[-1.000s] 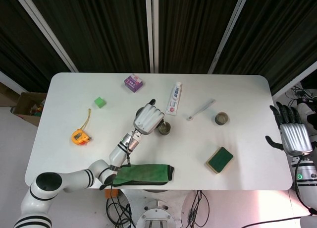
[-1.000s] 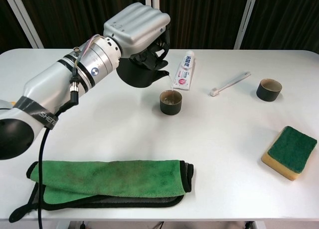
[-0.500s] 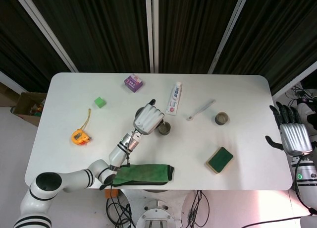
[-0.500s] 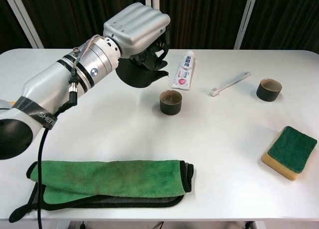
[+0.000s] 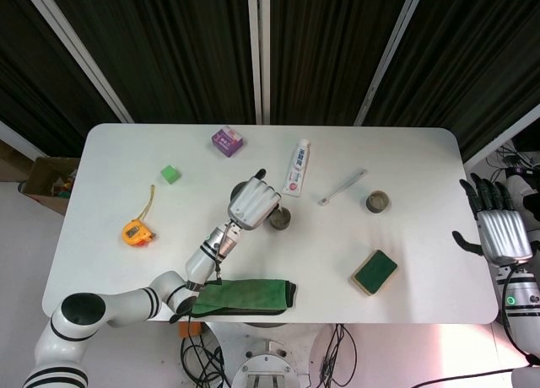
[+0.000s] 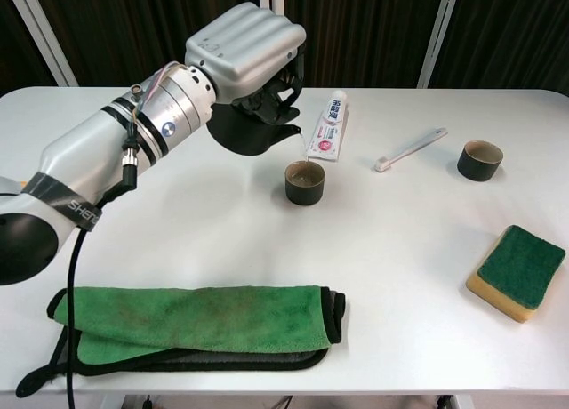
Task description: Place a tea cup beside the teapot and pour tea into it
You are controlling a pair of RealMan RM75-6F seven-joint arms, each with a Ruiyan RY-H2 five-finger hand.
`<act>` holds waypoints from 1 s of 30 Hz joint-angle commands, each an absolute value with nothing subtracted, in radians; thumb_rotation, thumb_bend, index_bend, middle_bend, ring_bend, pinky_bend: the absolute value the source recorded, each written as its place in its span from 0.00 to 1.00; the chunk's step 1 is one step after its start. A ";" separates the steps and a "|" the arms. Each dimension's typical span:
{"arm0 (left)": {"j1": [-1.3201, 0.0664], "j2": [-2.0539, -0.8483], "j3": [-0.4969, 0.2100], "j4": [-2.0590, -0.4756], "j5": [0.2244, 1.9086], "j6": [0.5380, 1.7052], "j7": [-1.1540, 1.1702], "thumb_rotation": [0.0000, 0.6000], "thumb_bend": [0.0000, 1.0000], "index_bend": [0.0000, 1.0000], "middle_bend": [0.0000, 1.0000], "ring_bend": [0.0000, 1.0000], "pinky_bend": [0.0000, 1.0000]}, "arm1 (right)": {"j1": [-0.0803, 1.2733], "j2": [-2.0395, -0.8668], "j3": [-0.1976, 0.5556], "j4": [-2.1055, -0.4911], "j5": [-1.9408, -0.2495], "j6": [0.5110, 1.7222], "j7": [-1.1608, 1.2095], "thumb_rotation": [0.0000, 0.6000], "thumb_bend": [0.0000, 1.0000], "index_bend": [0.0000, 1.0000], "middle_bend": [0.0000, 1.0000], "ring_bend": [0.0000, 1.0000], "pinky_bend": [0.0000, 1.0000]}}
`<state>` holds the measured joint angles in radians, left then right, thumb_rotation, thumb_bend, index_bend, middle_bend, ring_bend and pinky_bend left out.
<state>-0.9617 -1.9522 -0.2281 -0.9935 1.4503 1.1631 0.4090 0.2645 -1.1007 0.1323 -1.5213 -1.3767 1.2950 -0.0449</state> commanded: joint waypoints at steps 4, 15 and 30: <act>-0.962 -1.951 -0.229 -0.994 1.453 1.166 0.412 1.00 0.29 1.00 1.00 1.00 0.42 | 0.263 -1.101 0.132 -1.523 -1.381 1.300 -0.044 1.00 0.19 0.00 0.00 0.00 0.00; -0.961 -1.950 -0.225 -0.988 1.462 1.172 0.419 1.00 0.29 1.00 1.00 1.00 0.42 | 0.262 -1.103 0.131 -1.521 -1.382 1.301 -0.043 1.00 0.19 0.00 0.00 0.00 0.00; -0.960 -1.946 -0.220 -0.983 1.474 1.179 0.430 1.00 0.29 1.00 1.00 1.00 0.42 | 0.263 -1.103 0.131 -1.523 -1.382 1.300 -0.045 1.00 0.19 0.00 0.00 0.00 0.00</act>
<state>-0.9603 -1.9465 -0.2197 -0.9832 1.4735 1.1791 0.4296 0.2627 -1.1031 0.1313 -1.5227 -1.3817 1.2997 -0.0449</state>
